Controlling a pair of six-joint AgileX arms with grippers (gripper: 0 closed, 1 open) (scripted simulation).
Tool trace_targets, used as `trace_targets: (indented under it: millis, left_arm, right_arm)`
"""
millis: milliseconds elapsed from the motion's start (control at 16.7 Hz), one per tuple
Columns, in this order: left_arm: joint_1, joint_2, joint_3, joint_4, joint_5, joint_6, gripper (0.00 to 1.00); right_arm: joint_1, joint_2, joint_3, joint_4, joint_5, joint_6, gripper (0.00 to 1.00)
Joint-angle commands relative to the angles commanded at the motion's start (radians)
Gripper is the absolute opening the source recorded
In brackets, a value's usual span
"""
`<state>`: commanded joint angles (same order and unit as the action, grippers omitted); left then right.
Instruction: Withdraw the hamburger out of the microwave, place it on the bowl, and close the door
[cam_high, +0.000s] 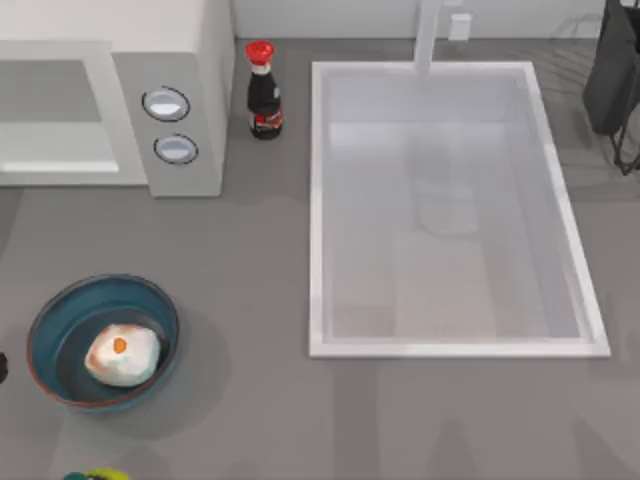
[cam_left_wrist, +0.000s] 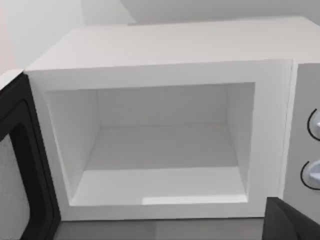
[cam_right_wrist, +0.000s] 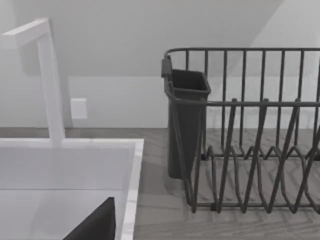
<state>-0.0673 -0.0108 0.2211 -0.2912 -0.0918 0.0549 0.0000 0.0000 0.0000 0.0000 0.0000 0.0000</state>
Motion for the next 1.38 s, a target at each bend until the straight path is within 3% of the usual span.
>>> trace_targets:
  millis: [300, 1020, 1380]
  left_arm:
    - [0.215, 0.348, 0.244, -0.111, 0.144, 0.174, 0.00]
    - [0.882, 1.409, 0.948, -0.397, 0.599, 0.694, 0.00]
    - [1.088, 1.730, 1.148, -0.466, 0.743, 0.849, 0.00]
  right_arm:
    - [0.000, 0.000, 0.000, 0.000, 0.000, 0.000, 1.00]
    - [0.000, 0.000, 0.000, 0.000, 0.000, 0.000, 1.00]
    - [0.000, 0.000, 0.000, 0.000, 0.000, 0.000, 1.00]
